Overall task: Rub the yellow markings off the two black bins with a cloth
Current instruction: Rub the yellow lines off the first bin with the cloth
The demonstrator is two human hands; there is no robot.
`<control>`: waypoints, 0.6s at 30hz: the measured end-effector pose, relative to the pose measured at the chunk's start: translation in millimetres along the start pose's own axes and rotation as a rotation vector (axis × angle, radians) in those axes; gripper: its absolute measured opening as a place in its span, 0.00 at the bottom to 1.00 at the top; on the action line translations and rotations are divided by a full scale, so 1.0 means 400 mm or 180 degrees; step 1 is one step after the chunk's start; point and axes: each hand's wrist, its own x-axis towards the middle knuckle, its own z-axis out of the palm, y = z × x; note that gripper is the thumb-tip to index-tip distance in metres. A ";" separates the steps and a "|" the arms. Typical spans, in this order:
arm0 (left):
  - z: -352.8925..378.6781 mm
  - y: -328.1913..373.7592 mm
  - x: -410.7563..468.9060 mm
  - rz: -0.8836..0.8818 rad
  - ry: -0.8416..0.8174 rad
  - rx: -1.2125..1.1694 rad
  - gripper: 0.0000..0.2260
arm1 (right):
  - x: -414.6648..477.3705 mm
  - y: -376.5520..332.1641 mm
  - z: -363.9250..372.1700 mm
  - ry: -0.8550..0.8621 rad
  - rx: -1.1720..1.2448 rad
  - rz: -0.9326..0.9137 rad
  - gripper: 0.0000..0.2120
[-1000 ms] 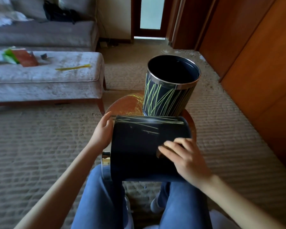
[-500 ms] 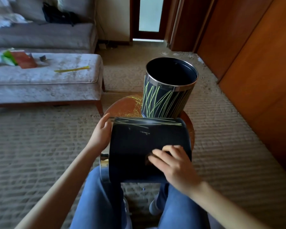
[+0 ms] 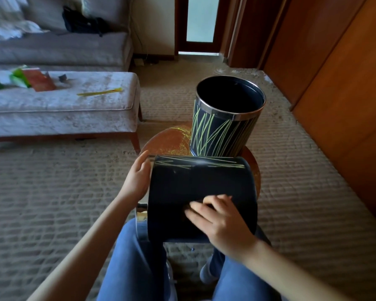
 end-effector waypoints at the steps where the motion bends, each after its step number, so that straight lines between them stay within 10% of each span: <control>1: 0.000 0.000 -0.009 0.0003 0.0003 0.0001 0.20 | 0.016 0.012 0.003 0.0012 0.0028 -0.0008 0.15; 9: 0.009 0.005 -0.087 0.0308 0.0024 0.0097 0.31 | 0.227 0.076 0.081 -0.0195 0.0175 0.1025 0.15; 18: 0.020 0.020 -0.087 0.0305 0.0029 -0.0068 0.29 | 0.117 -0.012 0.020 -0.0116 0.0375 -0.0384 0.12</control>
